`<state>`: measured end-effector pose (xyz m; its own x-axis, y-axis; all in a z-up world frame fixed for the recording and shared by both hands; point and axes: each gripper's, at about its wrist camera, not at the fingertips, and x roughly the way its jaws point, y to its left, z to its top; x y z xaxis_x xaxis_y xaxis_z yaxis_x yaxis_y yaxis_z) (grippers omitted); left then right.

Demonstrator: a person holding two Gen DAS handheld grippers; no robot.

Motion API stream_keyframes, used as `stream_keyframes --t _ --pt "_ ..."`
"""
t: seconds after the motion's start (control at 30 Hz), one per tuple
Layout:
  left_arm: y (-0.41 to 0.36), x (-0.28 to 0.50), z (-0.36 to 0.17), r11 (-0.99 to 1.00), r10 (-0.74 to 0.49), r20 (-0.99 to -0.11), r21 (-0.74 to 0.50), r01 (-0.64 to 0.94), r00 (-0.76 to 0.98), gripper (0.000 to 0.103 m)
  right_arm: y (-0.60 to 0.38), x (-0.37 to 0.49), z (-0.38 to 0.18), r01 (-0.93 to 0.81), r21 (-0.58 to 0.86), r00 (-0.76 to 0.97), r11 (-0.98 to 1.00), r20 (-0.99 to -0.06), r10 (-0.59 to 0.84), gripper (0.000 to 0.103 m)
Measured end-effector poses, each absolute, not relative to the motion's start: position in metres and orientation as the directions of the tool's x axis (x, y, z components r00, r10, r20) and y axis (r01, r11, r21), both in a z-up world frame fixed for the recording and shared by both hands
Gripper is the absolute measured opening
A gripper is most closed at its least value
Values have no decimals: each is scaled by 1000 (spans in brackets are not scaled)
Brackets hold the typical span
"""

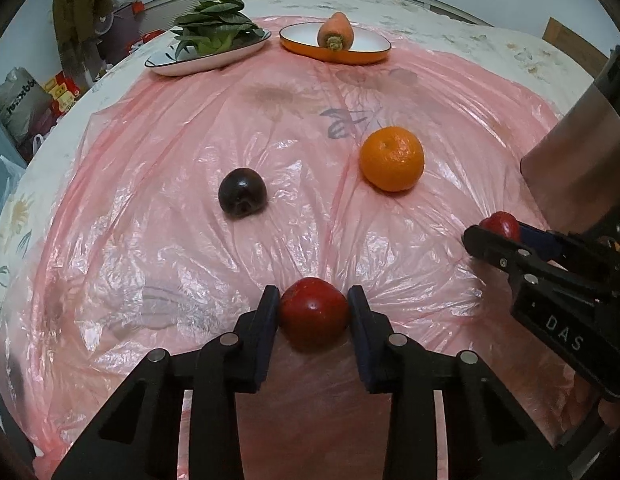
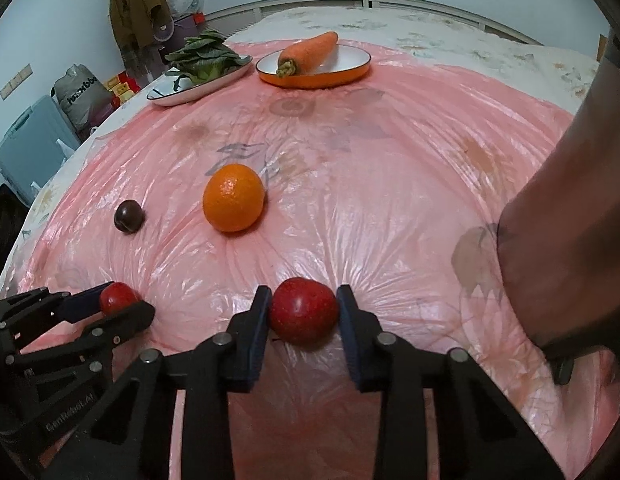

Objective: Organize fruits

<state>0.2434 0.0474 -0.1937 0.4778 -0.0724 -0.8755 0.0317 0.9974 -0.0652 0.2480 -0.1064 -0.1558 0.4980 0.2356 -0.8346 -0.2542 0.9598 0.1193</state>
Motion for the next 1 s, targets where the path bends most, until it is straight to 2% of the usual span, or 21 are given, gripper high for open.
stream_keyframes --t 0.57,1.0 --pt "59 213 -152 998 -54 -845 -67 -5 533 30 -116 214 -119 -278 117 524 953 -813 253 45" --pt "37 164 -120 998 -68 -836 -59 33 544 30 -142 154 -98 -279 124 516 952 -817 258 45"
